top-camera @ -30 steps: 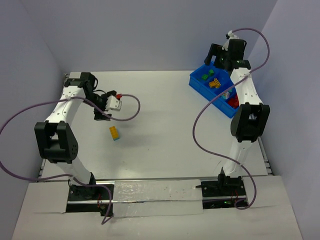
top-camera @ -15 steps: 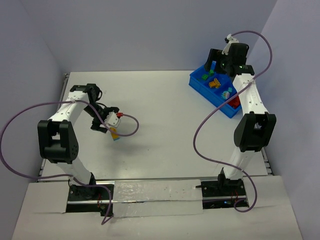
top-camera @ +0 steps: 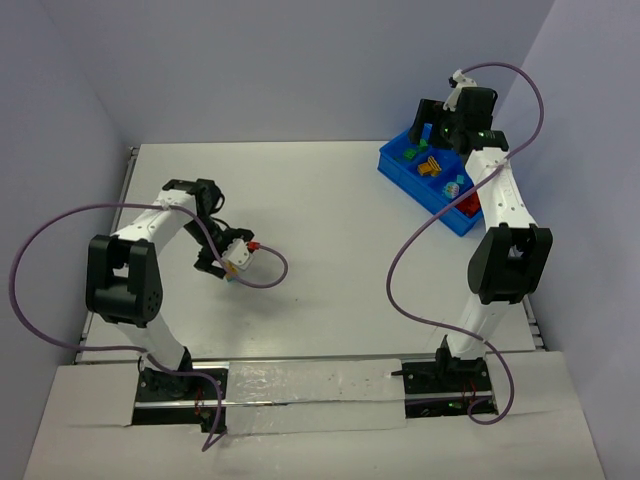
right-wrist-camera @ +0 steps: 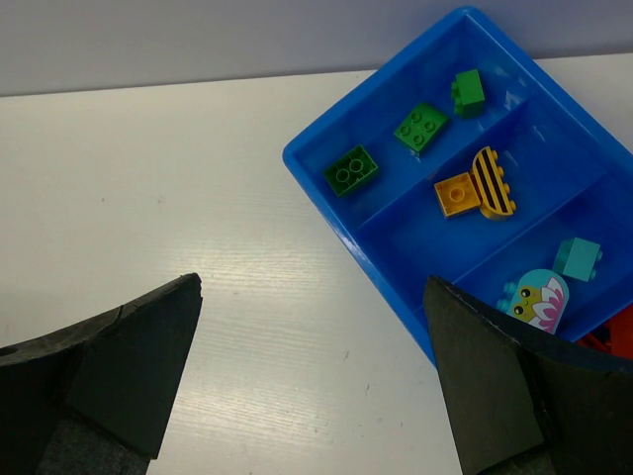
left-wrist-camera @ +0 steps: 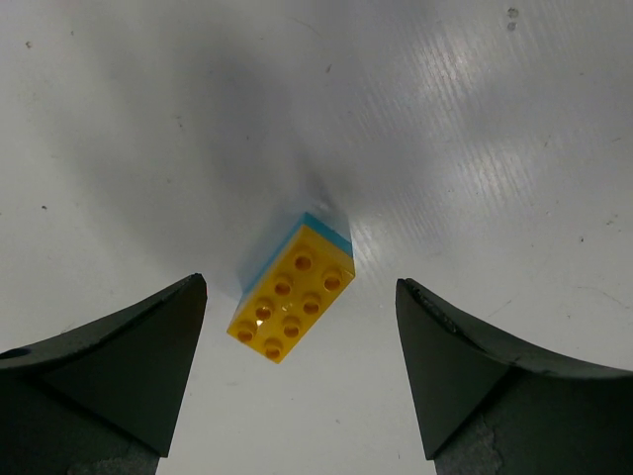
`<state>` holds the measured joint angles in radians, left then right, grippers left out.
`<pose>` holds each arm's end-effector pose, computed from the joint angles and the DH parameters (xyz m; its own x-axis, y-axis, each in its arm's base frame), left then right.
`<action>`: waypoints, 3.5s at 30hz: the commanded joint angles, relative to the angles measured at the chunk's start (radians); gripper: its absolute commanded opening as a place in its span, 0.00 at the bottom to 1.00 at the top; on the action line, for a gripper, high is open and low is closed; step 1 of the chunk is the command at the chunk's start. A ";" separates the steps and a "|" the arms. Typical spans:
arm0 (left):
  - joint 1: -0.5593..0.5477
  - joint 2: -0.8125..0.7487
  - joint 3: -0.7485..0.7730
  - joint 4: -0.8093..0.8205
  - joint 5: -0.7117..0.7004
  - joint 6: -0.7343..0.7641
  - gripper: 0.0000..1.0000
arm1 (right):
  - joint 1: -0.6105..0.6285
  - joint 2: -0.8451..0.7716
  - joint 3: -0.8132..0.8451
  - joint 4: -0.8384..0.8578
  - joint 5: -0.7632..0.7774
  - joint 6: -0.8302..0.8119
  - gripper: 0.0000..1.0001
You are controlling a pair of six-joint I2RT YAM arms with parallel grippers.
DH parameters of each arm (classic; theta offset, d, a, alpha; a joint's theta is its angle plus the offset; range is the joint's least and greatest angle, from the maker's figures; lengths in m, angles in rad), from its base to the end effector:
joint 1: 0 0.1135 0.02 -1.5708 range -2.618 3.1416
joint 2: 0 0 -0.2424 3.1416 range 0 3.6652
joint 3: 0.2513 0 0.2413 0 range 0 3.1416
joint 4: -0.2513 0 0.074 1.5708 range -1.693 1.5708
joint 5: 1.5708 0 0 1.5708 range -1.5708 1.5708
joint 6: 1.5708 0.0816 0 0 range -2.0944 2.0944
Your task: Sort the legos into containers by color
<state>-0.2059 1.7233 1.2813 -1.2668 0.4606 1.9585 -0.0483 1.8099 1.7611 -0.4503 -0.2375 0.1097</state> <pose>0.2603 -0.0914 0.1617 0.4807 0.7468 -0.4596 0.8510 -0.5237 0.0391 0.4488 -0.0025 0.3242 -0.4927 0.1304 -0.8604 -0.1061 0.9723 0.2081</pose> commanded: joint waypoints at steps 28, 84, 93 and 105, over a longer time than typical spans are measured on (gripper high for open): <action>-0.117 0.268 0.272 0.096 0.117 -0.233 0.25 | -0.004 -0.038 -0.010 0.019 -0.022 -0.024 1.00; -0.085 0.177 0.279 2.236 0.658 -3.075 0.00 | 0.336 0.024 0.050 0.428 -0.904 0.291 0.94; -0.101 0.167 0.294 2.175 0.670 -3.023 0.00 | 0.355 0.052 0.087 0.444 -0.906 0.282 0.65; -0.088 0.162 0.269 2.207 0.659 -3.052 0.00 | 0.354 0.016 0.058 0.381 -0.902 0.208 0.00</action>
<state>-0.2955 1.9259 1.5311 0.9020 1.1308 -1.0809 0.2943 1.8572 1.8004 -0.0561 -1.1412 0.3670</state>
